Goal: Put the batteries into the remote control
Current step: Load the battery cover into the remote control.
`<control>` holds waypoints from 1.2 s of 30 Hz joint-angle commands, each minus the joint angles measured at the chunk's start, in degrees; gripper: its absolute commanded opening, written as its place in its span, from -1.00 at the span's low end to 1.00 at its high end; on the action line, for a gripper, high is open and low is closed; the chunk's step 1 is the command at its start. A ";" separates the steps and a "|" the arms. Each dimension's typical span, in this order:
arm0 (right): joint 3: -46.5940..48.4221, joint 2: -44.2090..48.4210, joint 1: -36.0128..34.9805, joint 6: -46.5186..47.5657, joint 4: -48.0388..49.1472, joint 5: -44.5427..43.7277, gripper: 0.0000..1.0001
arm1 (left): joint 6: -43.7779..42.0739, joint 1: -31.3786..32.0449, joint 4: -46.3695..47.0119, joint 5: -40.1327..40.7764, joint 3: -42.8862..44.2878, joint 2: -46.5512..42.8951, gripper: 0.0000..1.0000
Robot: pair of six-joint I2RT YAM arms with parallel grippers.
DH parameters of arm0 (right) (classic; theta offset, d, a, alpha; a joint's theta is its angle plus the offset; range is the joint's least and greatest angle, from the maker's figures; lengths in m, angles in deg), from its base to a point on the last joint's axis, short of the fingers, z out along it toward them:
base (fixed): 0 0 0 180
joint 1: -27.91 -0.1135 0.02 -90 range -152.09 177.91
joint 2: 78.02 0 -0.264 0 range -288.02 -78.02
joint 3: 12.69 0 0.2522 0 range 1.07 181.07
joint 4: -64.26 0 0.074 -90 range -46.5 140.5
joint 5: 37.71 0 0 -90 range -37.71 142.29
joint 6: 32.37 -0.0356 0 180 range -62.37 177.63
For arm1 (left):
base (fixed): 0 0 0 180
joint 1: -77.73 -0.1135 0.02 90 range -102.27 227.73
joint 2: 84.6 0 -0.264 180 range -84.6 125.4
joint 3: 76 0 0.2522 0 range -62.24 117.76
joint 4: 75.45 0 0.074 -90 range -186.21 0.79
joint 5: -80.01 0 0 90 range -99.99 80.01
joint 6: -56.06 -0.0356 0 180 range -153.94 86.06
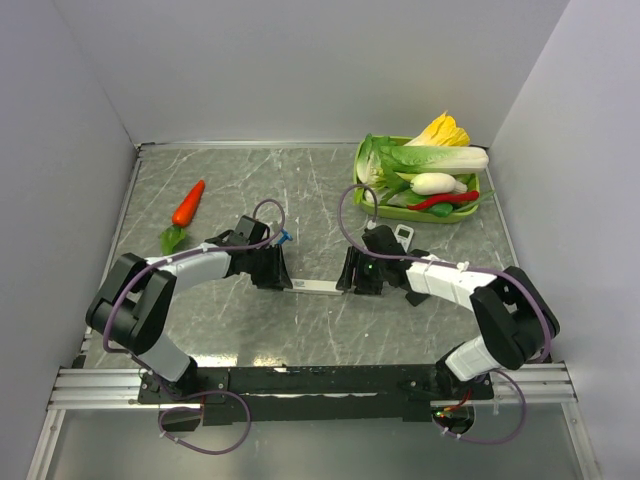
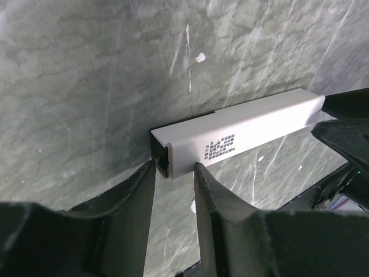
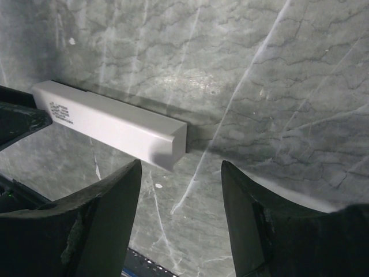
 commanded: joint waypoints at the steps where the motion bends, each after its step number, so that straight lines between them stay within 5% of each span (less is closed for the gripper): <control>1: 0.99 -1.58 0.41 0.12 1.52 -0.41 0.27 | 0.38 0.25 1.71 0.28 1.31 1.02 -0.26; 13: 2.84 -3.07 0.41 0.48 0.73 -0.50 -0.02 | 1.17 0.34 2.42 -0.60 0.87 1.63 -0.40; 25: 5.82 -5.79 0.32 1.88 -2.08 -0.50 -0.70 | 1.17 0.34 2.33 -0.69 0.70 1.81 -0.44; 36: 10.22 -12.74 -1.35 4.08 -7.45 0.12 -0.67 | 1.61 0.42 3.12 -1.65 1.14 2.07 -0.44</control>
